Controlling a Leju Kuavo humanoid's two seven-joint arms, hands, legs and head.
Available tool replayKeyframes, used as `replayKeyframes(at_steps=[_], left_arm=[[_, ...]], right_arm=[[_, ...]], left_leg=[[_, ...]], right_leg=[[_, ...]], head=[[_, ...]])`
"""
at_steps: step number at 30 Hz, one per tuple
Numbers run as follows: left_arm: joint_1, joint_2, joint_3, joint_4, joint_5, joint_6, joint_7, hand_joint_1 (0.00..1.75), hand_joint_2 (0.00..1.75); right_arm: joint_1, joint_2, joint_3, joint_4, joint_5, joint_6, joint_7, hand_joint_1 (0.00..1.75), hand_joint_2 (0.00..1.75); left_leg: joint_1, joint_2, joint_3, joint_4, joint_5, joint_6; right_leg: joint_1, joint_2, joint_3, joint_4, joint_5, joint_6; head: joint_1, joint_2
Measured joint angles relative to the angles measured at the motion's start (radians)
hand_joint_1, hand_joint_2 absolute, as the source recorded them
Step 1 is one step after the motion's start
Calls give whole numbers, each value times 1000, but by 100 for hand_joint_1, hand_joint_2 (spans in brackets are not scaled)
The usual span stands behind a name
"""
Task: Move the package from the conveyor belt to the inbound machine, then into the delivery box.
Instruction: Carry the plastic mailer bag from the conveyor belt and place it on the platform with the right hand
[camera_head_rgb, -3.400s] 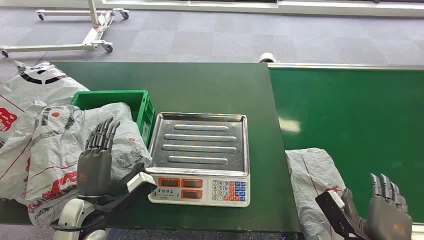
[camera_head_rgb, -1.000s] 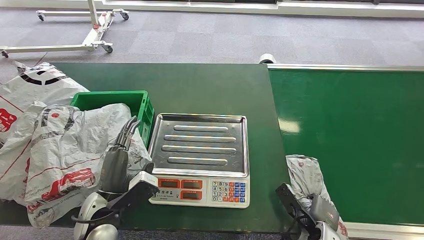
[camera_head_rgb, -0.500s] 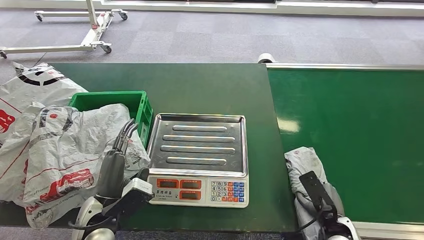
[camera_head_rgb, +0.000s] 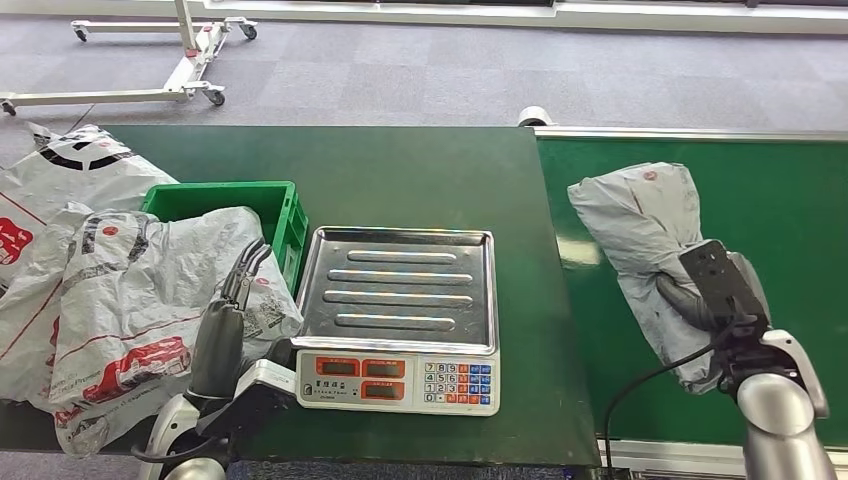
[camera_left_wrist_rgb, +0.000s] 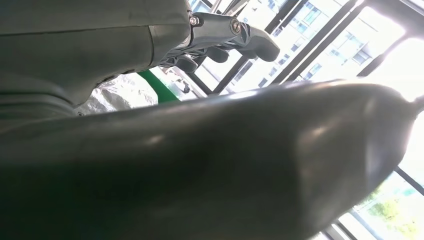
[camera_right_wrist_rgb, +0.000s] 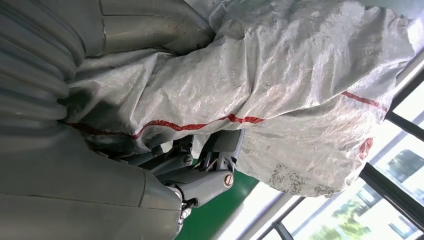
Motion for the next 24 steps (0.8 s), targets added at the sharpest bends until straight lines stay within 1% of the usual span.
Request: replayKeyframes(at_steps=[4,6,8,10,11,13,15,17,19,22,24], left_arm=[[-2,0,0,0,0,-5,-7,0,0],[-7,0,0,2,0,-4,-12,0,0],[-18,0,-2,7,3,-2,-19,0,0],[-33,-2,-5,14,8,1,-23,0,0],[-40,-3,-9,17,10,2,-24,0,0],[-57,-5,-18,26,16,3,-24,0,0],[-74,-8,-29,37,23,4,-25,0,0],[-90,-9,-40,49,31,4,-28,0,0],[-105,-11,-52,60,39,3,-31,0,0],[-134,-16,-69,76,48,3,-33,0,0],[-148,-19,-77,84,52,3,-33,0,0]], right_arm=[[-103,-39,50,52,52,-20,-11,175,175],[-189,-43,111,109,128,-53,-25,175,175],[-303,-27,200,200,232,-105,-35,175,175],[-430,16,304,321,333,-158,-37,175,175],[-489,48,354,386,373,-177,-35,175,175],[-597,122,445,516,430,-196,-20,175,175],[-685,203,521,638,465,-199,4,175,175],[-743,279,579,730,487,-198,21,175,175],[-779,341,621,794,505,-197,32,175,175],[-818,421,669,870,517,-193,44,175,175],[-833,465,688,907,515,-188,49,175,175]], left_leg=[[0,0,-5,0,0,0],[0,2,-9,0,0,0],[0,4,-9,0,1,-1],[0,6,-5,0,3,-3],[1,6,-3,0,4,-4],[1,6,-1,0,6,-6],[2,5,-2,-1,7,-7],[3,3,-2,-1,8,-8],[3,2,-3,-1,8,-9],[3,2,-4,-1,8,-9],[3,3,-4,-1,8,-9]], right_leg=[[0,0,0,0,0,0],[0,2,-1,1,1,-1],[1,4,-2,1,2,-2],[2,7,-3,1,4,-3],[2,8,-4,2,5,-4],[3,8,-6,3,6,-6],[3,7,-7,4,6,-6],[4,6,-8,4,6,-7],[5,5,-8,5,6,-7],[6,5,-8,5,5,-8],[6,5,-9,5,5,-8]], head=[[0,0],[0,0],[0,0],[0,0],[0,0],[0,0],[0,0],[0,0],[0,0],[0,0],[0,0]])
